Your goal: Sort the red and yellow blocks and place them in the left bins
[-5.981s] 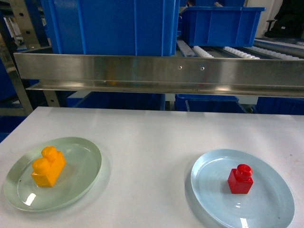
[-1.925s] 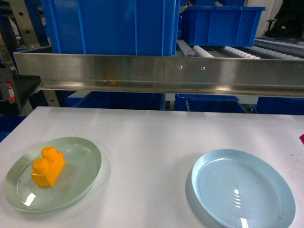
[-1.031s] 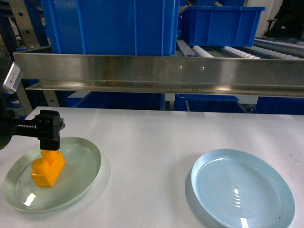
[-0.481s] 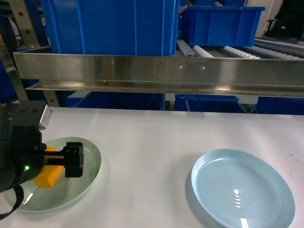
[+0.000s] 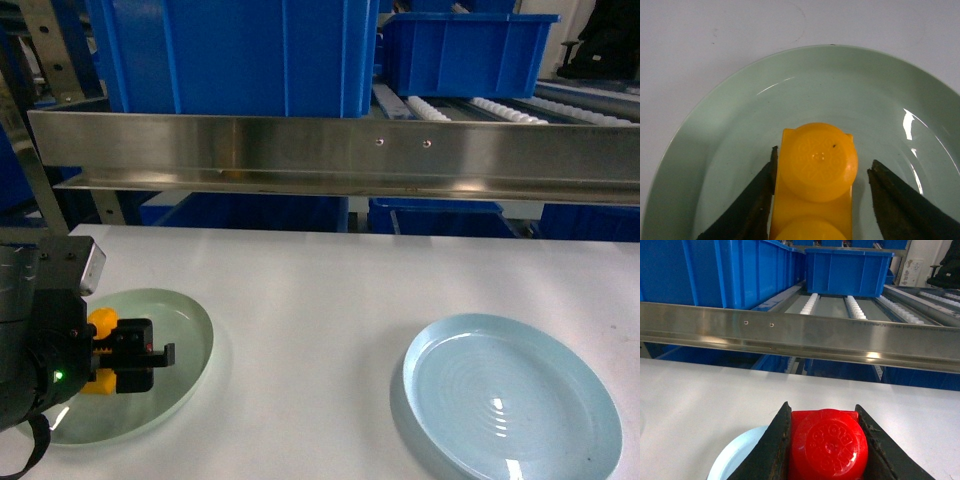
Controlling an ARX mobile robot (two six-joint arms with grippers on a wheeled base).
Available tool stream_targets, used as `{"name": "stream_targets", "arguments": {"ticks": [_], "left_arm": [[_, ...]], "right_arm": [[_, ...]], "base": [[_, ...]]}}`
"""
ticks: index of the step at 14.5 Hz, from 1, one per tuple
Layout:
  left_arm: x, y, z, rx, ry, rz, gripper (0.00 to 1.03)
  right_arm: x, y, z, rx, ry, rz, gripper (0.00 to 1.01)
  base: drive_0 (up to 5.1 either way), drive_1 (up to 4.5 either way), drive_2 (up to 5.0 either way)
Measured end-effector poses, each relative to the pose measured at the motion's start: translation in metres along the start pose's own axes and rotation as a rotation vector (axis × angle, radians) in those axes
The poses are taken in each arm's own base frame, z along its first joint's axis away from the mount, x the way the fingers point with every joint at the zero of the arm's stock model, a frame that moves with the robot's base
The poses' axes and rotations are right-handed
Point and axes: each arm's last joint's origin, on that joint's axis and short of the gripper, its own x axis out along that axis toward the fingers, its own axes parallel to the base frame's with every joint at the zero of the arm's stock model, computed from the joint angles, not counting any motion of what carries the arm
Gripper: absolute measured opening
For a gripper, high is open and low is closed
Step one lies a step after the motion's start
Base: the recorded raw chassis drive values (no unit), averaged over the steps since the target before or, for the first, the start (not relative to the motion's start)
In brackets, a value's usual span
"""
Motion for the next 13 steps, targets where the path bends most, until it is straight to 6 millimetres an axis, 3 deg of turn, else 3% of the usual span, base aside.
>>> {"name": "stream_targets", "arguments": {"ticks": [3, 8, 13], "left_arm": [[-0.006, 0.000, 0.004, -0.002, 0.007, -0.022, 0.29], [-0.041, 0.005, 0.032, -0.014, -0.084, -0.073, 0.27], [-0.113, 0.019, 0.094, -0.044, -0.323, -0.123, 0.27]], "right_arm": [[0.000, 0.000, 0.000, 0.000, 0.000, 0.000, 0.28], [0.000, 0.000, 0.000, 0.000, 0.000, 0.000, 0.28], [0.000, 0.000, 0.000, 0.000, 0.000, 0.000, 0.28]], "base": [[0.0, 0.00, 0.0], [0.0, 0.00, 0.0], [0.0, 0.00, 0.0]]}}
